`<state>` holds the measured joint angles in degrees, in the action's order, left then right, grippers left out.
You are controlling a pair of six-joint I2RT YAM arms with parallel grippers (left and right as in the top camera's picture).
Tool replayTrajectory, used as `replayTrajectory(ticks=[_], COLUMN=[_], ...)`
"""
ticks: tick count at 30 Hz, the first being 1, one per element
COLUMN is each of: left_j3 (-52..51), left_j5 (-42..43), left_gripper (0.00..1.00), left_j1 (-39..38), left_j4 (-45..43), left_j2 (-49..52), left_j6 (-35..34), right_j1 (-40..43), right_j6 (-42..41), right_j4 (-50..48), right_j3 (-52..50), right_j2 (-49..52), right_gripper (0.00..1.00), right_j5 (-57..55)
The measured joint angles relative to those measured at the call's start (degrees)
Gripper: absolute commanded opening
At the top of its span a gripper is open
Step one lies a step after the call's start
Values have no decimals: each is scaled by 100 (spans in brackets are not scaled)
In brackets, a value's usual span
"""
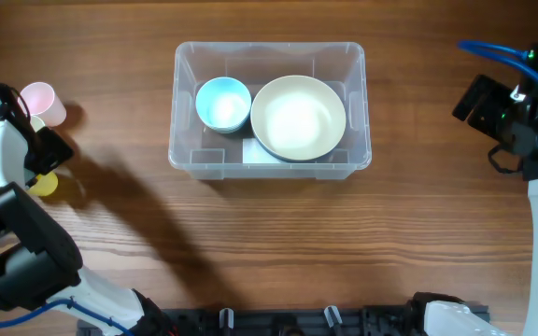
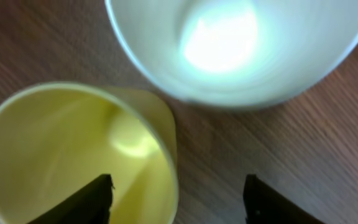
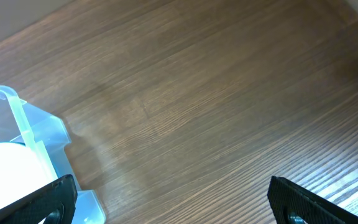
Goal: Pack container
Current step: 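Move the left gripper to the yellow cup and grasp its rim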
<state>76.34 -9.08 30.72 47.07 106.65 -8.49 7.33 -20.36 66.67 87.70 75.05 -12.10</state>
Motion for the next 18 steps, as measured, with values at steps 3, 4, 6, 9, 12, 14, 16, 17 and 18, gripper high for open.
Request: replayTrajectory(ticks=[3, 4, 6, 9, 12, 14, 16, 17, 18], left_j3=[0, 0, 0, 0, 0, 0, 0, 0, 0], left_j5=[2, 2, 2, 2, 2, 2, 4, 2, 4], left_gripper=[43, 42, 38, 28, 21, 15, 6, 4, 4], left_j1=[0, 0, 0, 0, 0, 0, 0, 0, 0], left_j4=[-48, -46, -48, -39, -33, -13, 7, 7, 15], left_j2=[0, 0, 0, 0, 2, 0, 0, 0, 0], left_j6=[33, 42, 50, 63, 70, 70, 66, 68, 79], right_j1=[0, 0, 0, 0, 0, 0, 0, 0, 0], right_j6=[0, 0, 0, 0, 0, 0, 0, 0, 0], right_j4=[0, 0, 0, 0, 0, 0, -2, 0, 0], right_j3=[0, 0, 0, 0, 0, 0, 0, 0, 0], right_j2=[0, 0, 0, 0, 0, 0, 0, 0, 0], right_gripper=[100, 100, 100, 100, 100, 100, 100, 100, 100], right_j5=[0, 0, 2, 2, 0, 0, 0, 0, 0])
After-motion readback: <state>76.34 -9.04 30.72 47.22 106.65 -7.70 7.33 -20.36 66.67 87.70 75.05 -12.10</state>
